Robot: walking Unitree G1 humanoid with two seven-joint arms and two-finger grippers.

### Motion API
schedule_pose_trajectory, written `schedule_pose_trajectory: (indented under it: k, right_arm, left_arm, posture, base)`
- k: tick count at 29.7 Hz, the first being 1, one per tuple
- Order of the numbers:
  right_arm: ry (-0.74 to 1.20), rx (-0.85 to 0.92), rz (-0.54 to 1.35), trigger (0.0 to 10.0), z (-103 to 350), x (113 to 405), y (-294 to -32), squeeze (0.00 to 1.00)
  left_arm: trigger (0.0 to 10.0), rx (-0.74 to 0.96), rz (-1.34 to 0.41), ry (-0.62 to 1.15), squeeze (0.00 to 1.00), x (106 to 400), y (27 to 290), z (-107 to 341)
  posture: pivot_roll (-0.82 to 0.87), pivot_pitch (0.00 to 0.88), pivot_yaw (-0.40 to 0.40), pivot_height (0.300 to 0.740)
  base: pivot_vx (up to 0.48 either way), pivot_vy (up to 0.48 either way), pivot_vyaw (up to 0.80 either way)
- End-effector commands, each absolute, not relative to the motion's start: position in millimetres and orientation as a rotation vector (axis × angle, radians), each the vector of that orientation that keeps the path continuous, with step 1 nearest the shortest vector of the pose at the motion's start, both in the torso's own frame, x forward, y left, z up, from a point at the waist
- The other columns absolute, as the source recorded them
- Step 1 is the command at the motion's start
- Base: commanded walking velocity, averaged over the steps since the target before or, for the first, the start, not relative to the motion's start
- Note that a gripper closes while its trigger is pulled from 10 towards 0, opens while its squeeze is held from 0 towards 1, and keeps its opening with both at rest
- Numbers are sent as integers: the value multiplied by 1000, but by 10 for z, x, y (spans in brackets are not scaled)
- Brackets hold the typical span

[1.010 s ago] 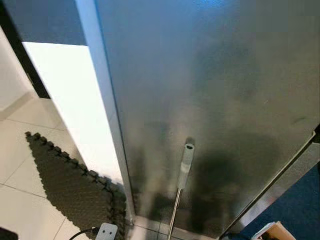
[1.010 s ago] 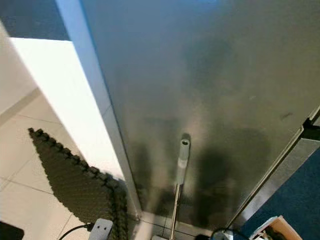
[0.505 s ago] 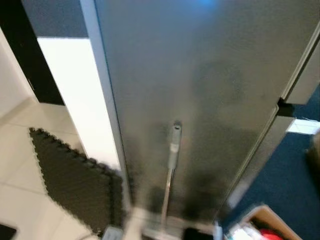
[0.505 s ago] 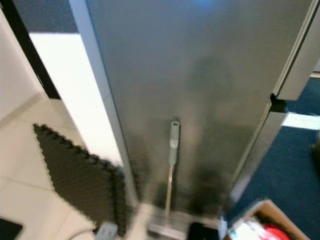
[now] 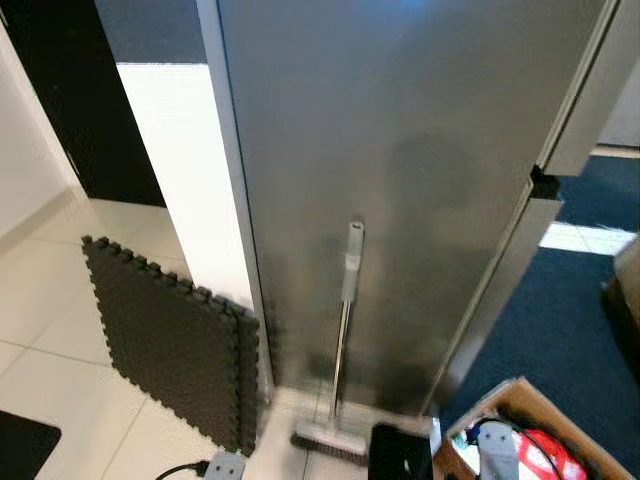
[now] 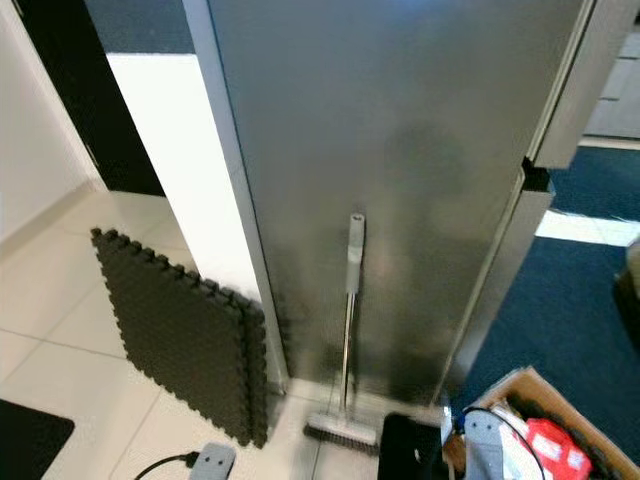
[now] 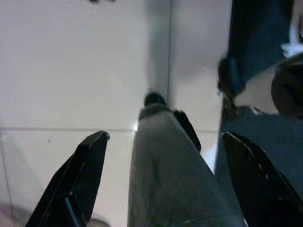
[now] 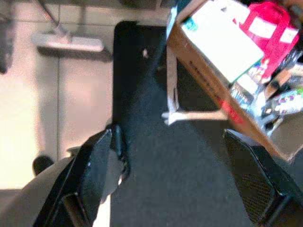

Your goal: Sweep floor

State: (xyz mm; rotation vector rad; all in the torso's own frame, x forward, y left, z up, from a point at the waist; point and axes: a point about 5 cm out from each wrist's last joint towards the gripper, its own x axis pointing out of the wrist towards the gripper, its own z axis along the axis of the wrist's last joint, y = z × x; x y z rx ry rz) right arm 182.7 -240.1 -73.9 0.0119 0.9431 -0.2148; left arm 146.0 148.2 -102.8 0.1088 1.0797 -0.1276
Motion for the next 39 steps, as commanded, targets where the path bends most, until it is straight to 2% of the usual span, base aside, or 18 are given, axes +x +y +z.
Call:
schedule_pose_trajectory:
  k: [1, 11, 14, 18, 24, 39]
  right_arm:
    - [936, 12, -187, 10000, -748, 1868, -2290, 0]
    - [994, -21, -167, 10000, -830, 1734, -2232, 0]
    - [1011, -28, -175, 10000, -849, 1677, -2260, 0]
    - [1042, -42, -202, 10000, -877, 1554, -2361, 0]
    - [1060, -54, -198, 10000, -897, 1504, -2366, 0]
    - [1052, -80, -200, 10000, -833, 1565, -2514, 0]
  left_arm:
    - [10000, 103, -111, 1104, 0, 1413, 1515, -1047]
    - [10000, 100, -115, 1104, 0, 1430, 1503, -1042]
    - [10000, 105, -122, 1104, 0, 1436, 1502, -1040]
    - [10000, 121, -126, 1096, 0, 1458, 1508, -1032]
    - [10000, 145, -148, 1082, 0, 1485, 1508, -1020]
    - [10000, 164, -172, 1067, 0, 1535, 1512, -1000]
  posture:
    - [-77, 17, 6, 740]
    - [-78, 21, 8, 740]
    - [-90, 23, 16, 740]
    - [-104, 27, 29, 740]
    - [-104, 26, 36, 740]
    - [-106, 11, 46, 740]
  base:
    - [-341, 0, 0]
    - [-337, 0, 0]
    - [-330, 0, -800]
    - [0, 0, 0]
    - [0, 0, 0]
    - [0, 0, -267]
